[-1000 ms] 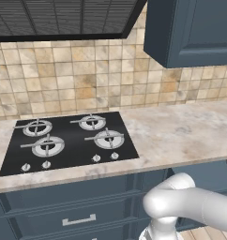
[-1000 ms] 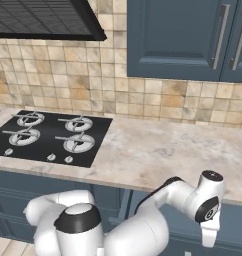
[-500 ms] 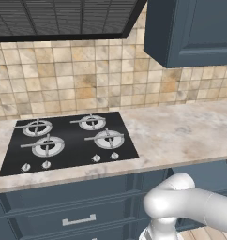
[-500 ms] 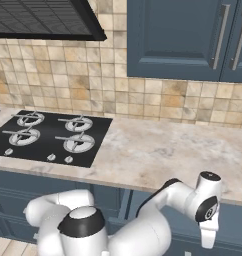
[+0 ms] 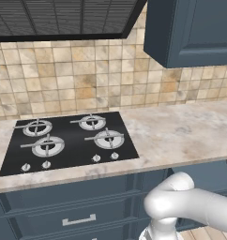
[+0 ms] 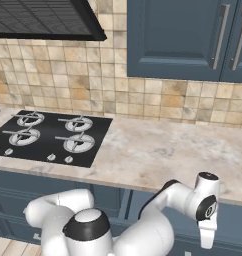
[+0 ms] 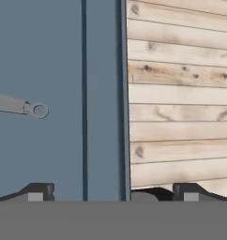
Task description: Take the tongs from the drawer on the right and place them on the dining counter next to the tray containing the kebab skewer.
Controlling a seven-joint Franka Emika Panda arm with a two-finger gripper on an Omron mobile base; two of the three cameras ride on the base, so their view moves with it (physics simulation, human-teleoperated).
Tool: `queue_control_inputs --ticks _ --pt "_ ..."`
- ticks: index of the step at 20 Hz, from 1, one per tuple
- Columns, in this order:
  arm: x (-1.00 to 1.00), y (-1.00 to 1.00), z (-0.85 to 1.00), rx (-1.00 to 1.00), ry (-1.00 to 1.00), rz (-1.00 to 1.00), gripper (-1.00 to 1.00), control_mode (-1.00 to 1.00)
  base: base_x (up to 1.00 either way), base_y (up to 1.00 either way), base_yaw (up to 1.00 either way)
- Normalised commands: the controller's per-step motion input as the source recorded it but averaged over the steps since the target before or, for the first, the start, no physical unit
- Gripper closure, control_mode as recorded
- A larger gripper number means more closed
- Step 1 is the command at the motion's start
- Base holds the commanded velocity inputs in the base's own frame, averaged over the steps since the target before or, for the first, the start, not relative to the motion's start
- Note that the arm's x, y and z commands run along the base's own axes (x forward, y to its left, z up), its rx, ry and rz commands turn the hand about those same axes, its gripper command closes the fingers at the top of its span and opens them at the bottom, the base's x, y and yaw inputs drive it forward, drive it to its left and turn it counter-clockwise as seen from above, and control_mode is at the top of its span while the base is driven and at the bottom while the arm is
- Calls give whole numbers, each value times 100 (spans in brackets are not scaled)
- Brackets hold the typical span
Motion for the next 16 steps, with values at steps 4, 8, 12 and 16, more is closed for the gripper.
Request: queue_control_inputs --ticks 4,8,12,16 --pt "0 0 -15 0 3 0 -100 -100 0 0 0" --pt "0 0 -15 0 2 0 -100 -100 0 0 0" --pt "-1 0 -14 0 3 0 -100 -100 0 0 0" --pt "-32 0 -9 0 1 0 -100 -100 0 0 0"
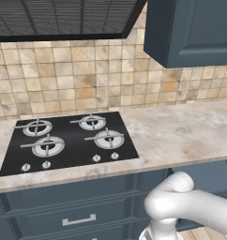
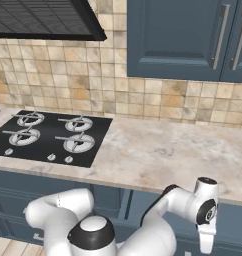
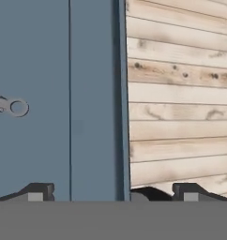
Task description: Take the tongs from the drawer on the right and place them on the dining counter next to the tray containing the kebab skewer.
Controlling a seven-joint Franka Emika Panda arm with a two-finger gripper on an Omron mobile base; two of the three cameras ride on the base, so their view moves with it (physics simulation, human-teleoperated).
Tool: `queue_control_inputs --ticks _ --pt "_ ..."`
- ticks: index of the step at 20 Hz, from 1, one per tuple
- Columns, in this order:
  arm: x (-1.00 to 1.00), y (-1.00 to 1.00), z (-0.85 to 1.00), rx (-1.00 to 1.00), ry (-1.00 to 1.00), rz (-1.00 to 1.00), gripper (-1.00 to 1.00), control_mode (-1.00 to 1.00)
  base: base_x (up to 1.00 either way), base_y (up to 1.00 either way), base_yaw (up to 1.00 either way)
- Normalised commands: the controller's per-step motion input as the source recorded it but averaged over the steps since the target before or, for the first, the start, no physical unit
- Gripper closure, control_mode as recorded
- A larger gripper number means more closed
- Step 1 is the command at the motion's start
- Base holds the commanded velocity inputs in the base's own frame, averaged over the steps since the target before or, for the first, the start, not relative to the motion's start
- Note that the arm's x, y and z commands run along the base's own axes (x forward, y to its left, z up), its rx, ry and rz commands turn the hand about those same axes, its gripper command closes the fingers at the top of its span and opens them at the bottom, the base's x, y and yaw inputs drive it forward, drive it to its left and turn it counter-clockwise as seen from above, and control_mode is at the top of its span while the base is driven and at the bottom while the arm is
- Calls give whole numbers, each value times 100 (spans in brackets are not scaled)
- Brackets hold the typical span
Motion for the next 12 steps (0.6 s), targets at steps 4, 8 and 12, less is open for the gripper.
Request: queue_control_inputs --ticks 4,8,12 --pt "-55 0 -6 0 2 0 -100 -100 0 0 0" --pt "-59 0 -2 0 1 0 -100 -100 0 0 0" --pt "-53 0 0 0 0 0 -100 -100 0 0 0"
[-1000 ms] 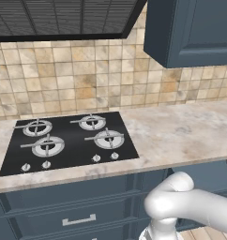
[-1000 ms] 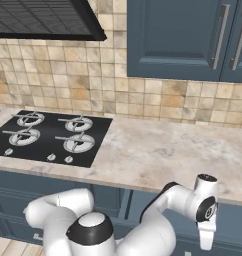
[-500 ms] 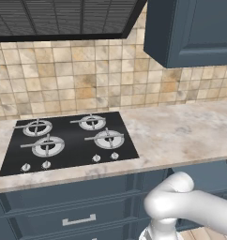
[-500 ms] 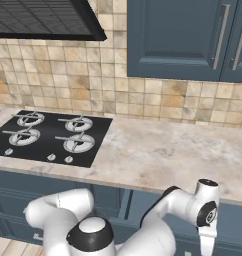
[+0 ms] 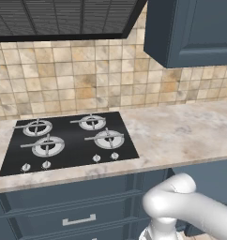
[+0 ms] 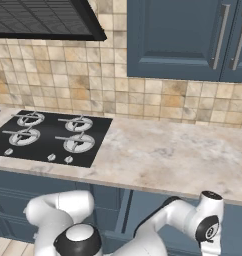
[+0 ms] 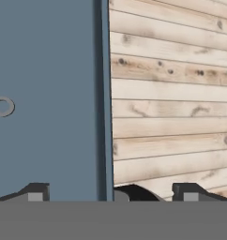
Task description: Take the tongs from the drawer on the right and place them on the dining counter next to the tray containing the kebab skewer.
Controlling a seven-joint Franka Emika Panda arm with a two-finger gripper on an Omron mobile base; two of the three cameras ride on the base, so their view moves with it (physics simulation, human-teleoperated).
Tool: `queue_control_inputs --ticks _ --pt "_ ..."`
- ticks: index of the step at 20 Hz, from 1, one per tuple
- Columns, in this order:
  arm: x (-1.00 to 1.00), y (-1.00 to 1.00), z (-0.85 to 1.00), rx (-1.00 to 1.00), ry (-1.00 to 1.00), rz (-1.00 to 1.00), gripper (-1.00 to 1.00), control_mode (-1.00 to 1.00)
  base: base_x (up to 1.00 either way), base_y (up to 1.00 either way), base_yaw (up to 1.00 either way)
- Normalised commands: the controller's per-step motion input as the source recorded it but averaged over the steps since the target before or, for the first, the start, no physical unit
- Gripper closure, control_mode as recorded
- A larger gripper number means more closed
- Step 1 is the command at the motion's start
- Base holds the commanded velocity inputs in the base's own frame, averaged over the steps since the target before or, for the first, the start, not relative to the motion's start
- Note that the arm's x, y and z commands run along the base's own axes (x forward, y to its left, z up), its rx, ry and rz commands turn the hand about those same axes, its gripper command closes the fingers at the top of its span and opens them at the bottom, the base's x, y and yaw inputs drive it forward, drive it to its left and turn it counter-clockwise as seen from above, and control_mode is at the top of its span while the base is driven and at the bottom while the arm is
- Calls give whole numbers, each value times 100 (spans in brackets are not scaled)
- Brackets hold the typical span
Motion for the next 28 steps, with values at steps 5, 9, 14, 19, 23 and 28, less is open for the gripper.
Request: queue_control_inputs --ticks 5,9,14,19,23,28 --pt "-40 0 0 0 1 0 -100 -100 0 0 0" --pt "-15 0 0 0 7 2 -100 -100 0 0 0" --pt "-1 1 20 0 8 1 -100 -100 0 0 0" --pt "0 2 45 0 8 0 -100 -100 0 0 0" --pt "2 6 46 0 5 1 -100 -100 0 0 0" --pt "12 10 30 0 0 6 -100 -100 0 0 0"
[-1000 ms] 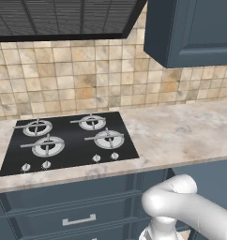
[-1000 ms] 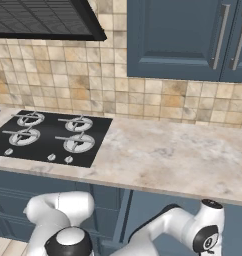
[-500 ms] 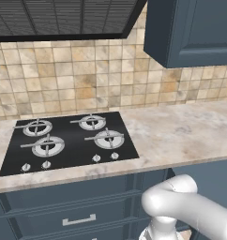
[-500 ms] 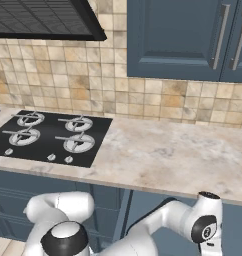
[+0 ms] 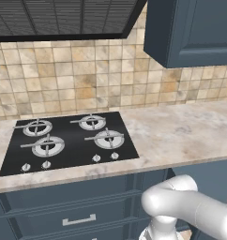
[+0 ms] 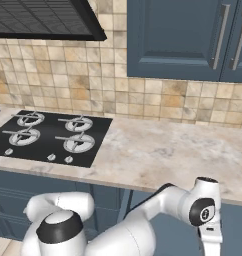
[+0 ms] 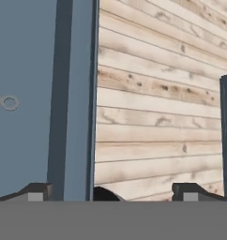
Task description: Take the tongs from the drawer on the right and place them on the dining counter next to the tray containing the kebab skewer.
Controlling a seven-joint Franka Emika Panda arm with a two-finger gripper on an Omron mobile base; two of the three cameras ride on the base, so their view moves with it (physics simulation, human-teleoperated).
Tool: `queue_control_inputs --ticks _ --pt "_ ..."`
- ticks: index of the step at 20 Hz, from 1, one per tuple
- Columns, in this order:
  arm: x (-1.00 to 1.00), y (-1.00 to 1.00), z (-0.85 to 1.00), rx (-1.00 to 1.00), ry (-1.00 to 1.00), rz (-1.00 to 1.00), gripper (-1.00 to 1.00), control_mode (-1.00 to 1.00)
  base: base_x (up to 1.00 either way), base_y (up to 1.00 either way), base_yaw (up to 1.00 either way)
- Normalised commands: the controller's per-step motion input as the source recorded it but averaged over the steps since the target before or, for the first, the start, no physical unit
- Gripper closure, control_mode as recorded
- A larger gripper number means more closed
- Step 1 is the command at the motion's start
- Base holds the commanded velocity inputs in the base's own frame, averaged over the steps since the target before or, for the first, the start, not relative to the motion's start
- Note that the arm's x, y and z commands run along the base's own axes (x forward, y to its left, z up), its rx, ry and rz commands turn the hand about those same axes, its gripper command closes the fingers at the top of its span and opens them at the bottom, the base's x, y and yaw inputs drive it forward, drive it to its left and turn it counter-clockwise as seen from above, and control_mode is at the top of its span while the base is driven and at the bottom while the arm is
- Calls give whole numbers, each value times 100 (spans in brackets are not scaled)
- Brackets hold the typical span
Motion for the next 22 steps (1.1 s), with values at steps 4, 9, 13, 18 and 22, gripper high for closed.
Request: queue_control_inputs --ticks 4,9,13,18,22 --pt "22 12 23 1 0 10 -100 -100 0 0 0" --pt "19 7 16 1 0 13 -100 -100 0 0 0" --pt "6 1 0 0 0 16 -100 -100 0 0 0" --pt "2 0 0 0 0 19 -100 -100 0 0 0" --pt "5 0 0 2 0 20 -100 -100 0 0 0"
